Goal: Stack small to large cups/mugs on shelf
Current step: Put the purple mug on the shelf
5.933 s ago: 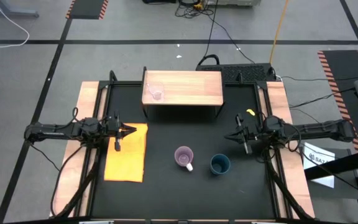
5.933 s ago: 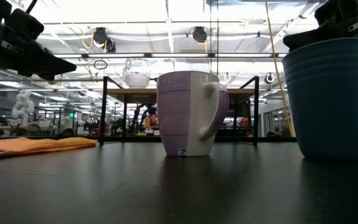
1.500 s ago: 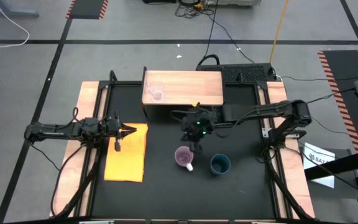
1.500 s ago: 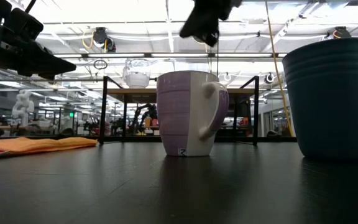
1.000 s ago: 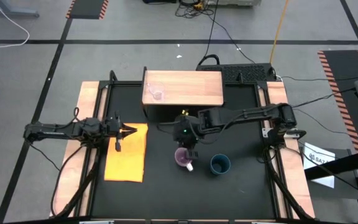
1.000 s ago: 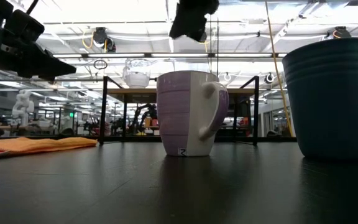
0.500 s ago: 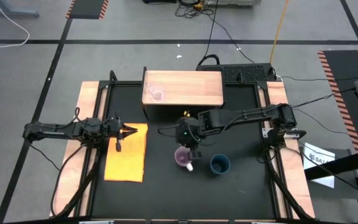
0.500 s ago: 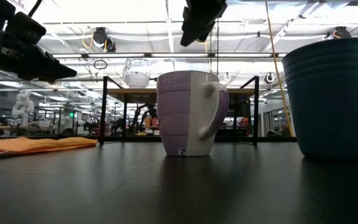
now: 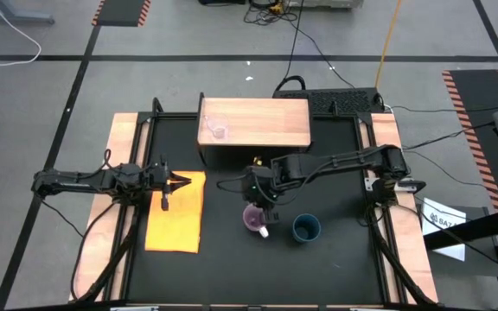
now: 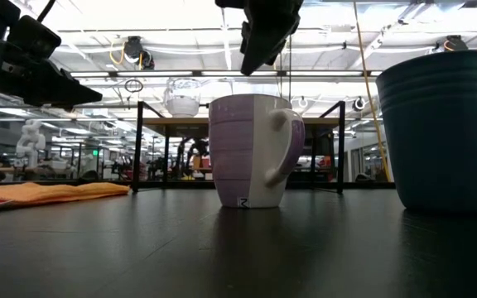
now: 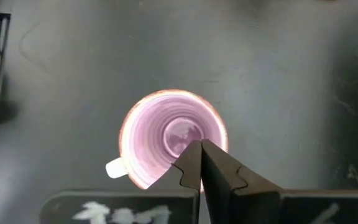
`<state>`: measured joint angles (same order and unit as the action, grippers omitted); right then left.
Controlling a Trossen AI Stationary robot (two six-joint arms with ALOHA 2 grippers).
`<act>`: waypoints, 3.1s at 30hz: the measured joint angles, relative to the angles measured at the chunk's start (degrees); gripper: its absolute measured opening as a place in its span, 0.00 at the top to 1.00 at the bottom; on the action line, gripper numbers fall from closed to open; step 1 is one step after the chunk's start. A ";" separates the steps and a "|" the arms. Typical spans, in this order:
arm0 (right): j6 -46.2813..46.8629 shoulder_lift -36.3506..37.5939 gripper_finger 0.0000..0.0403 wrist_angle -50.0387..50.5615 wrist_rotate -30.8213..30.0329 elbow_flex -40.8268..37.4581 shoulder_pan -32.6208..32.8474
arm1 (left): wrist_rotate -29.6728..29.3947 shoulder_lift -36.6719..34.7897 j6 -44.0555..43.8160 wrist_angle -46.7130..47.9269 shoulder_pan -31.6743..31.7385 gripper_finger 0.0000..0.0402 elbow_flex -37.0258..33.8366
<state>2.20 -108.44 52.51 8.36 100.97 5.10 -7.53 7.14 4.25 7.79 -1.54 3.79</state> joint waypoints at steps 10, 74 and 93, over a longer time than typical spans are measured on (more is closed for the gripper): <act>1.41 -0.49 1.00 0.07 0.72 -0.04 0.00 | 0.00 0.00 0.00 0.04 0.02 0.92 0.00; 7.62 -3.59 0.59 5.58 2.25 -0.21 -1.14 | 0.04 -0.02 -0.02 0.15 0.00 0.92 0.02; 7.49 -4.86 0.59 4.55 2.27 -0.21 -1.77 | 0.08 -0.02 -0.02 0.17 0.01 0.92 0.02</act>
<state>9.69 -113.30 57.06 10.63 100.76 3.33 -7.45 7.11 4.23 7.97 -1.53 3.81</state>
